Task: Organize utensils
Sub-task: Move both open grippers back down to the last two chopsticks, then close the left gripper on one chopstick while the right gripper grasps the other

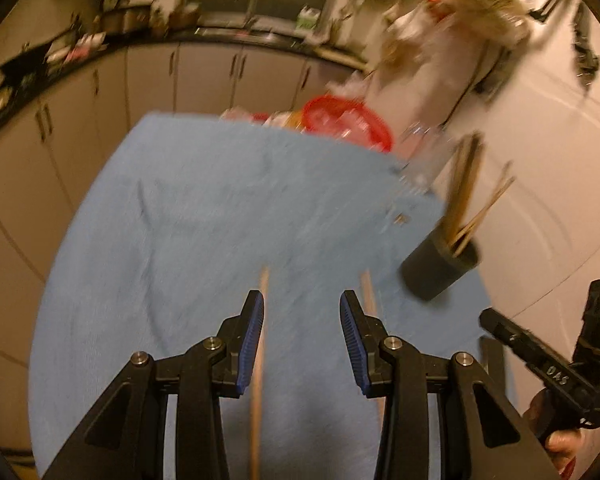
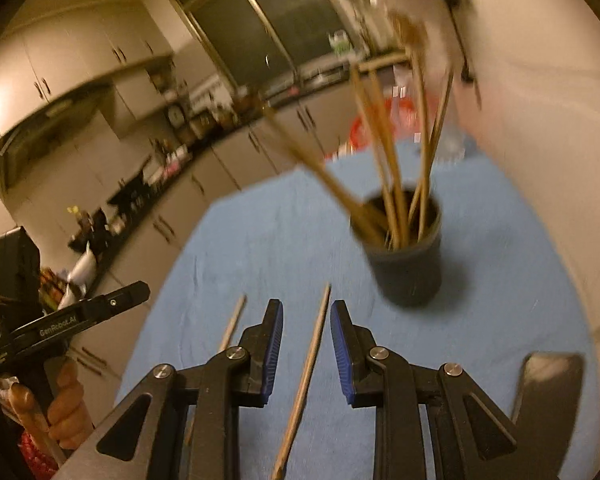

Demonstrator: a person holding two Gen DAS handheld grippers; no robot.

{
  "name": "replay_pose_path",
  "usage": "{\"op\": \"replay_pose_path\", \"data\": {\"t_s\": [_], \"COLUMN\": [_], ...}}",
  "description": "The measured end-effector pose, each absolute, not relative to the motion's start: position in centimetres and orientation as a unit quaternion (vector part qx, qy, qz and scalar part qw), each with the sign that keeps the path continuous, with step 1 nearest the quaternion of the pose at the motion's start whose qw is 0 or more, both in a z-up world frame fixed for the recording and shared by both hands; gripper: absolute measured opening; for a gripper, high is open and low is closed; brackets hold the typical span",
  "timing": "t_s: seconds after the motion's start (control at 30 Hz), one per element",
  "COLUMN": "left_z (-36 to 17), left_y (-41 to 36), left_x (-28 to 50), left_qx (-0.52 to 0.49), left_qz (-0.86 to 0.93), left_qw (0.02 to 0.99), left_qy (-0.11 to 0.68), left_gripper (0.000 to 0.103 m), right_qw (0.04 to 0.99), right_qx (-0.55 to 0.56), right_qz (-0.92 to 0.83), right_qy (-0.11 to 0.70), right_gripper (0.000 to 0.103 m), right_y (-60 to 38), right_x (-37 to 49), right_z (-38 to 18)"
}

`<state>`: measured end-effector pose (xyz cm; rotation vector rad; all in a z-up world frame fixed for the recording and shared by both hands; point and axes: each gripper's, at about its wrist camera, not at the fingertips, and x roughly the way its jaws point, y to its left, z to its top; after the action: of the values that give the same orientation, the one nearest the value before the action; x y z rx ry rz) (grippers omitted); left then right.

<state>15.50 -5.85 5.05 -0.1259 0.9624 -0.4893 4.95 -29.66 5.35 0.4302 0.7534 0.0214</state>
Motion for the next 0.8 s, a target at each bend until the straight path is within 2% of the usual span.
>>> {"op": "replay_pose_path", "data": {"t_s": [0.13, 0.3, 0.8], "left_z": [1.2, -1.1, -1.6], "left_y": [-4.4, -4.1, -2.3], "left_x": [15.1, 14.6, 15.7], "left_qx": [-0.060, -0.060, -0.064], "left_qz": [-0.217, -0.215, -0.200], "left_qw": [0.841, 0.830, 0.829], "left_qy": [0.492, 0.512, 0.519], "left_gripper": [0.040, 0.040, 0.040], "right_qw": [0.898, 0.885, 0.846], "right_qx": [0.205, 0.204, 0.135], "right_qz": [0.011, 0.015, 0.003], "right_qy": [0.389, 0.418, 0.516], "right_gripper": [0.027, 0.027, 0.025], "right_y": [-29.0, -28.3, -24.1], "right_x": [5.3, 6.2, 12.9], "right_z": [3.0, 0.9, -4.5]}}
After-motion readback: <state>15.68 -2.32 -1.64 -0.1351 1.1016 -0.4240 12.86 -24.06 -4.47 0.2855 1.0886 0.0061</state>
